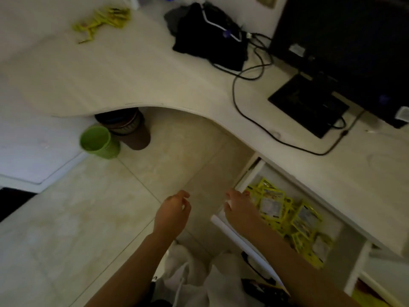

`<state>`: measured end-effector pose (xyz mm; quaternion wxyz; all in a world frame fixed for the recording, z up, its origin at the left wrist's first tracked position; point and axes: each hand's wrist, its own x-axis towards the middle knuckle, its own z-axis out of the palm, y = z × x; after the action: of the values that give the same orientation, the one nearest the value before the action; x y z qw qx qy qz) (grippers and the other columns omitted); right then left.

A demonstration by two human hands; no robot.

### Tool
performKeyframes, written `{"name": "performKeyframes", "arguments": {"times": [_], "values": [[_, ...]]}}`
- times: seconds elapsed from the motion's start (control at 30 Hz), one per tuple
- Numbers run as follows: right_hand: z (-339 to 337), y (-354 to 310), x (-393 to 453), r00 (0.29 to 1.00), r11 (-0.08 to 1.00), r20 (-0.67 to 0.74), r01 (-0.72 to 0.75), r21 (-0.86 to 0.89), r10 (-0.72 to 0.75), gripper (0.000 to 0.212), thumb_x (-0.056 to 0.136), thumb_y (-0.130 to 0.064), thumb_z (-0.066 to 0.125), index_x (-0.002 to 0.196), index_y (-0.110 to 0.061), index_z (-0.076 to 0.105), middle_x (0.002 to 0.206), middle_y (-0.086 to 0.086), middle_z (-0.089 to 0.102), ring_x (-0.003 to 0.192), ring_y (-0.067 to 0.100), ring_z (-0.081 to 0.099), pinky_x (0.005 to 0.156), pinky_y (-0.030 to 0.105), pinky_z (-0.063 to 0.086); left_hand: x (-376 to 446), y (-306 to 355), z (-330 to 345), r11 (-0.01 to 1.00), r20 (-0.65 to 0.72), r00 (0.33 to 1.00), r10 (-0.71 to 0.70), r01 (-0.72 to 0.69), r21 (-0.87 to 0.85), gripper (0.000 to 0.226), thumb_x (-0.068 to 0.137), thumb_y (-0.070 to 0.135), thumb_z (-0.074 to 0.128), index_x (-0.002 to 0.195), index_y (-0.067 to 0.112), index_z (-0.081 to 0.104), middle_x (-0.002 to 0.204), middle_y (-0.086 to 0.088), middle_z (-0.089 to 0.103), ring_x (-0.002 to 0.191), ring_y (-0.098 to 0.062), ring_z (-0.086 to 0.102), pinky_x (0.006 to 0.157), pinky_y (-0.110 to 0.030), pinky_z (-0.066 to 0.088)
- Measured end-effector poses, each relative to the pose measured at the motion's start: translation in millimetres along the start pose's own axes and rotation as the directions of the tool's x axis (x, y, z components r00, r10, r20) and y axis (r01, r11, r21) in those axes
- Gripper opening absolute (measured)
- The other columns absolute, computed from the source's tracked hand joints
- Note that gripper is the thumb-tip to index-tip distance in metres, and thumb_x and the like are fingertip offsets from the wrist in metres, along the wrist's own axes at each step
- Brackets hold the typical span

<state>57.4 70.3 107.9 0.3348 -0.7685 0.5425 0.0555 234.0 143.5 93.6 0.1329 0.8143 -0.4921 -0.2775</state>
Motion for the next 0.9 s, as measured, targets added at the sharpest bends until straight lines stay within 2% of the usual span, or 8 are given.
{"name": "performKeyframes", "arguments": {"times": [0.13, 0.23, 0.33, 0.43, 0.67, 0.9], "values": [[21.2, -64.6, 26.6, 0.999, 0.999, 0.003, 0.046, 0.002, -0.046, 0.033, 0.096, -0.02, 0.039, 0.127, -0.012, 0.047, 0.121, 0.01, 0.057, 0.111, 0.025, 0.055, 0.09, 0.037, 0.047, 6.9, -48.0, -38.2, 1.0, -0.083, 0.996, -0.028, 0.026, -0.015, 0.023, 0.097, 0.024, 0.046, 0.115, 0.021, 0.06, 0.099, 0.001, 0.067, 0.082, -0.008, 0.056, 0.069, -0.018, 0.039], [33.4, -108.4, 43.7, 0.997, 0.996, 0.006, 0.078, -0.037, -0.078, 0.033, 0.097, -0.022, 0.038, 0.128, -0.014, 0.047, 0.122, 0.006, 0.056, 0.11, 0.022, 0.054, 0.085, 0.03, 0.043, 14.5, -83.7, -68.1, 0.998, -0.135, 0.989, -0.061, 0.056, -0.037, 0.023, 0.097, 0.024, 0.047, 0.115, 0.021, 0.061, 0.101, 0.0, 0.067, 0.085, -0.011, 0.059, 0.071, -0.02, 0.042], [44.8, -148.5, 61.0, 0.996, 0.995, 0.015, 0.093, -0.022, -0.093, 0.033, 0.096, -0.02, 0.04, 0.127, -0.013, 0.047, 0.121, 0.007, 0.057, 0.109, 0.021, 0.054, 0.088, 0.032, 0.046, 24.0, -116.3, -95.9, 0.997, -0.142, 0.987, -0.071, 0.064, -0.052, 0.022, 0.097, 0.024, 0.047, 0.114, 0.022, 0.061, 0.099, 0.0, 0.067, 0.089, -0.014, 0.061, 0.073, -0.022, 0.045], [50.2, -183.0, 77.4, 0.993, 0.993, 0.018, 0.116, -0.016, -0.116, 0.033, 0.096, -0.02, 0.041, 0.127, -0.012, 0.047, 0.12, 0.007, 0.059, 0.108, 0.021, 0.055, 0.089, 0.033, 0.048, 37.3, -142.3, -118.8, 0.997, -0.159, 0.985, -0.067, 0.061, -0.042, 0.023, 0.097, 0.025, 0.047, 0.115, 0.023, 0.061, 0.098, 0.0, 0.067, 0.088, -0.013, 0.06, 0.071, -0.021, 0.042], [51.7, -247.2, 128.4, 0.984, 0.984, 0.023, 0.175, -0.03, -0.174, 0.034, 0.097, -0.024, 0.039, 0.129, -0.014, 0.048, 0.123, 0.006, 0.058, 0.11, 0.02, 0.055, 0.092, 0.031, 0.047, 83.9, -183.2, -162.2, 0.991, -0.191, 0.974, -0.125, 0.113, -0.072, 0.022, 0.098, 0.028, 0.046, 0.115, 0.025, 0.06, 0.1, 0.003, 0.066, 0.089, -0.011, 0.059, 0.072, -0.02, 0.042], [28.1, -301.1, 208.5, 0.972, 0.971, -0.004, 0.235, -0.043, -0.235, 0.034, 0.098, -0.024, 0.04, 0.129, -0.012, 0.049, 0.121, 0.009, 0.059, 0.107, 0.022, 0.058, 0.09, 0.032, 0.047, 164.2, -203.6, -206.7, 0.985, -0.243, 0.956, -0.166, 0.148, -0.093, 0.022, 0.096, 0.028, 0.048, 0.113, 0.025, 0.061, 0.099, 0.001, 0.067, 0.09, -0.014, 0.06, 0.072, -0.024, 0.044]]}}
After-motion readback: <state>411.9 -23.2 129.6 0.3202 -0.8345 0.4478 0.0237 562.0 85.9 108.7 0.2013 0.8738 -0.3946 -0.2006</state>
